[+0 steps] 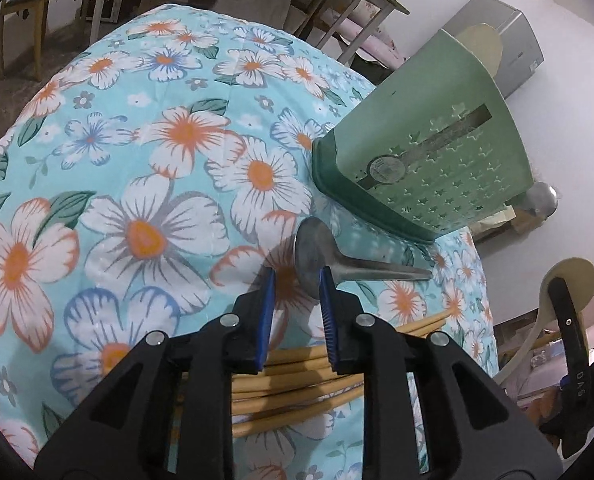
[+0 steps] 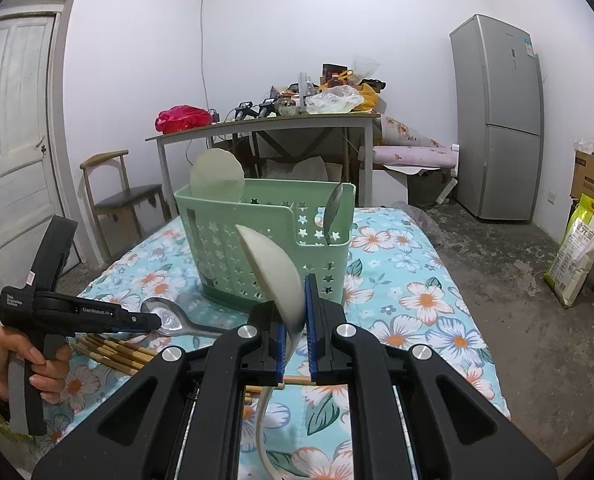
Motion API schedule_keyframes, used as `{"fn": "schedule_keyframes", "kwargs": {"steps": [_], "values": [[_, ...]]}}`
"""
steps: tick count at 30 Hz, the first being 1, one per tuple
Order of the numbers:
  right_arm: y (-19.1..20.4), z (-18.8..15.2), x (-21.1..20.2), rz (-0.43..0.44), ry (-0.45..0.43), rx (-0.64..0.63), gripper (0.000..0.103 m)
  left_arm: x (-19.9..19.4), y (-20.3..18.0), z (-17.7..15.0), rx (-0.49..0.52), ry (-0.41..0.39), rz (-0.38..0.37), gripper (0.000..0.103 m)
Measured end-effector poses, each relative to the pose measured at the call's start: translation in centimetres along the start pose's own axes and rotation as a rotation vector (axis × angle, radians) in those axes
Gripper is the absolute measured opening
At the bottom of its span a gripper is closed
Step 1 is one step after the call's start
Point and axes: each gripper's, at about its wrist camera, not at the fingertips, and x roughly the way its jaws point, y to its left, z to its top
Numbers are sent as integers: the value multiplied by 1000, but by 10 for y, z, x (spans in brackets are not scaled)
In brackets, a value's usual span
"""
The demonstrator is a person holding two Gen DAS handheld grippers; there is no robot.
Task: Organize utensils
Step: 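Grasp the metal spoon with the left tool while the right tool holds the soup spoon, then drop the metal spoon into the caddy with the left tool while the right holds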
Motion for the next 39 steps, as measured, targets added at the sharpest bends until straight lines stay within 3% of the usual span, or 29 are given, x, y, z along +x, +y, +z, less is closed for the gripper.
{"fn": "schedule_keyframes", "kwargs": {"steps": [5,9,25,31,39], "values": [[0,1,0,1,-2,3,8,-2,-5,1,18,-28,19,4],[-1,0,0,1,-5,8,9,-12,-13,2,60,-72,36,3],[-1,10,-15,15,-68,3,8,-78,-89,-9,446,-324,144,0],[1,11,-16,16,-69,2,8,-107,-101,-9,484,-382,91,0],[2,11,-22,22,-70,-8,9,-161,-119,9,499,-534,19,0]]}}
